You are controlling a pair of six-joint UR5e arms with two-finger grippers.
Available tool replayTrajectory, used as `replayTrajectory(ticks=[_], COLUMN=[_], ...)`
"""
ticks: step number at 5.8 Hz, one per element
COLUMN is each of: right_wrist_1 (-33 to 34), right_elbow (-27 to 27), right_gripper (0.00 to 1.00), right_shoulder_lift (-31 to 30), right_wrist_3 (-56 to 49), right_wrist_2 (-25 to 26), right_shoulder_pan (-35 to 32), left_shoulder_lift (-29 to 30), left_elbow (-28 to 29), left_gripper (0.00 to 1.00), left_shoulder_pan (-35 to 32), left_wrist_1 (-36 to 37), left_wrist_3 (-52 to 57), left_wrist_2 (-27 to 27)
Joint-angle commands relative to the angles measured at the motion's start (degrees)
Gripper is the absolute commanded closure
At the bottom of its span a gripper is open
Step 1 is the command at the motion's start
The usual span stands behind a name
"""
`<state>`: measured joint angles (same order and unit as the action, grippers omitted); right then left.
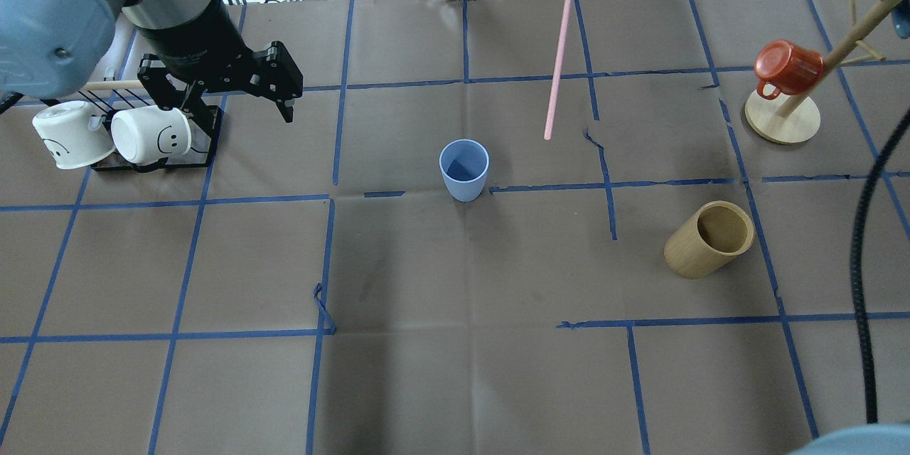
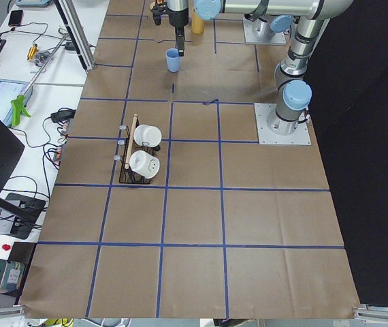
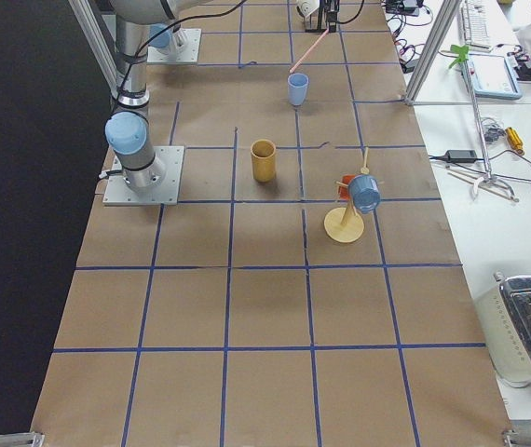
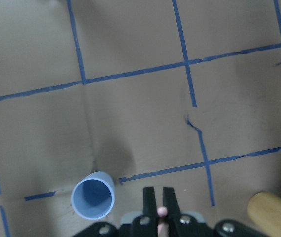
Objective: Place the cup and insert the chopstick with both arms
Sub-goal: 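Lower the pink chopstick into the light blue cup with the right gripper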
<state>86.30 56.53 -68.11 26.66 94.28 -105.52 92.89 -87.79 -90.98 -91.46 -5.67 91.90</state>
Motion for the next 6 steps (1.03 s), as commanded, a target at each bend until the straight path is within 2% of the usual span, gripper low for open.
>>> replayTrajectory(ticks=[1, 3, 5, 6], right_wrist_1=[1.2, 7.2, 8.3, 11.4], right_elbow=[-1.8, 0.0, 4.3, 7.2], right_gripper=[0.92, 0.92, 0.92, 0.92], right_shoulder_lift=[3.8, 8.5, 8.7, 8.6], right_wrist_3=[7.3, 6.8, 7.2, 8.1], right_wrist_2=[0.2, 1.7, 1.3, 1.1], right_shoulder_pan=[-4.9, -4.9, -4.9, -4.9], left_shoulder_lift=[0.0, 0.0, 0.1, 0.1], left_elbow=[0.0, 0.0, 0.9, 0.9], left_gripper=[0.02, 0.02, 0.02, 0.02], left_shoulder_pan=[0.1, 0.0, 0.2, 0.2], left_wrist_1=[0.0, -0.2, -2.3, -2.3], left_wrist_3=[0.0, -0.6, -0.5, -0.5], left_wrist_2=[-0.1, -0.1, 0.0, 0.0])
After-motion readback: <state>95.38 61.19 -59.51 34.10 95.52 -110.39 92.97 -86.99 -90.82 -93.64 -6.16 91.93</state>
